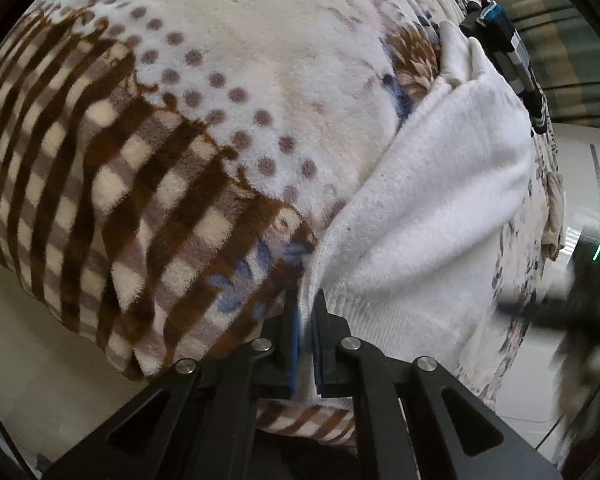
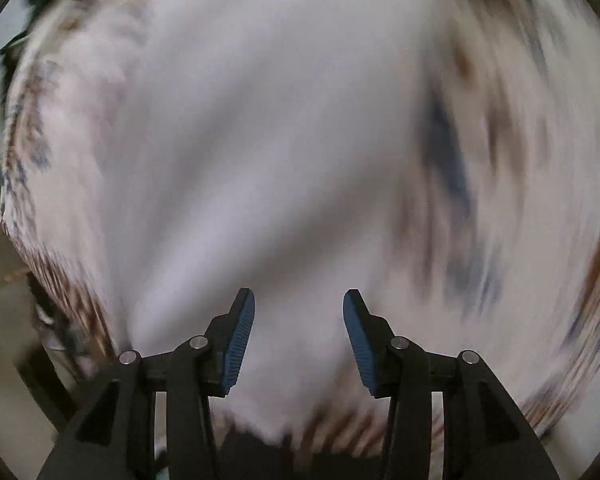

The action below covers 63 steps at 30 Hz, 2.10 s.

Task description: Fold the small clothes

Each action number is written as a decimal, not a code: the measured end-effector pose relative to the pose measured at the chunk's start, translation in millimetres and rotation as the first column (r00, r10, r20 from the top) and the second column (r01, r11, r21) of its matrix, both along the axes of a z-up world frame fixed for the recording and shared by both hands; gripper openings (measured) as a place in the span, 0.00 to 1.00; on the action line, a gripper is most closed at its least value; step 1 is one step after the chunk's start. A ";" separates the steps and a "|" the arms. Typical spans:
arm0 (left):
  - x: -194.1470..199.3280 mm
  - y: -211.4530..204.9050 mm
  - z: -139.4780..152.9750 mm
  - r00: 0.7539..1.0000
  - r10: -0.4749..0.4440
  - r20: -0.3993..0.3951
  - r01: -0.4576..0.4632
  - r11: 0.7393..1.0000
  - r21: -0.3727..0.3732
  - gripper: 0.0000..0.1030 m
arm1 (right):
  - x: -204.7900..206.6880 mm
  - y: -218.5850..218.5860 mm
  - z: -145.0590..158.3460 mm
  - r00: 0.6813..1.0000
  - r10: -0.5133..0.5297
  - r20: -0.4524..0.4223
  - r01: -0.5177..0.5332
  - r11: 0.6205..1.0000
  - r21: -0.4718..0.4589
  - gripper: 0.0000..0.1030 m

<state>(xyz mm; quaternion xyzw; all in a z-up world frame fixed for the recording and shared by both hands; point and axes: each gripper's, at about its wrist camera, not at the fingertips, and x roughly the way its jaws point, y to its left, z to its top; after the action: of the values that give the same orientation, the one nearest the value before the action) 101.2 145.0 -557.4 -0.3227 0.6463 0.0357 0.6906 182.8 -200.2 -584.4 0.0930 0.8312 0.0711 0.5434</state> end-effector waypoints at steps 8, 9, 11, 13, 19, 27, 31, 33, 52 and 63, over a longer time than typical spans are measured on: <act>0.9 -8.5 14.0 1.000 -0.017 -0.019 0.018 0.999 0.039 0.03 | -116.2 -37.1 -24.5 0.965 -0.260 -0.020 0.261 0.959 0.111 0.03; 2.4 -9.8 15.9 1.000 -0.020 -0.020 0.021 0.999 0.039 0.03 | -120.3 -40.1 -20.0 0.963 -0.269 -0.009 0.269 0.958 0.105 0.03; 6.4 -13.0 21.2 1.000 -0.022 -0.020 0.023 0.999 0.037 0.03 | -131.2 -48.3 -8.1 0.962 -0.272 0.012 0.270 0.958 0.093 0.02; 6.5 -15.1 27.6 0.999 -0.029 -0.012 0.030 0.999 0.040 0.03 | -142.7 -51.3 5.3 0.968 -0.248 0.033 0.244 0.965 0.096 0.02; 0.8 -9.3 40.7 1.000 -0.010 0.023 0.009 0.999 0.034 0.03 | -174.6 -53.9 19.6 0.976 -0.216 0.001 0.214 0.966 0.147 0.02; -8.0 15.9 20.0 1.000 0.014 0.013 -0.015 0.997 0.082 0.03 | -191.5 -17.1 -1.4 0.992 -0.121 -0.029 0.124 0.978 0.169 0.01; -3.2 14.4 -24.6 0.998 -0.042 -0.054 0.047 0.994 0.095 0.04 | -189.0 0.9 -40.5 0.994 -0.103 -0.047 0.108 0.988 0.110 0.02; -0.2 12.8 -33.3 0.996 -0.067 -0.066 0.073 0.993 0.091 0.08 | -182.3 9.0 -54.7 0.995 -0.079 -0.057 0.085 0.990 0.116 0.03; 268.9 -49.4 63.2 0.935 -0.201 0.291 0.207 0.978 0.012 0.63 | 13.8 -95.4 47.7 0.919 -0.318 0.234 0.273 0.940 0.206 0.67; 377.3 -84.7 12.6 0.873 -0.368 0.322 0.381 0.924 0.023 0.06 | 214.2 -132.4 5.6 0.835 -0.451 0.314 0.416 0.892 0.176 0.67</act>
<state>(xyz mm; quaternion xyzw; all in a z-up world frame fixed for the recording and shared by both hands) 478.5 60.3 -544.8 -0.2070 0.5763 -0.1646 0.7733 397.0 -332.6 -578.8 0.2921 0.6750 0.0028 0.6775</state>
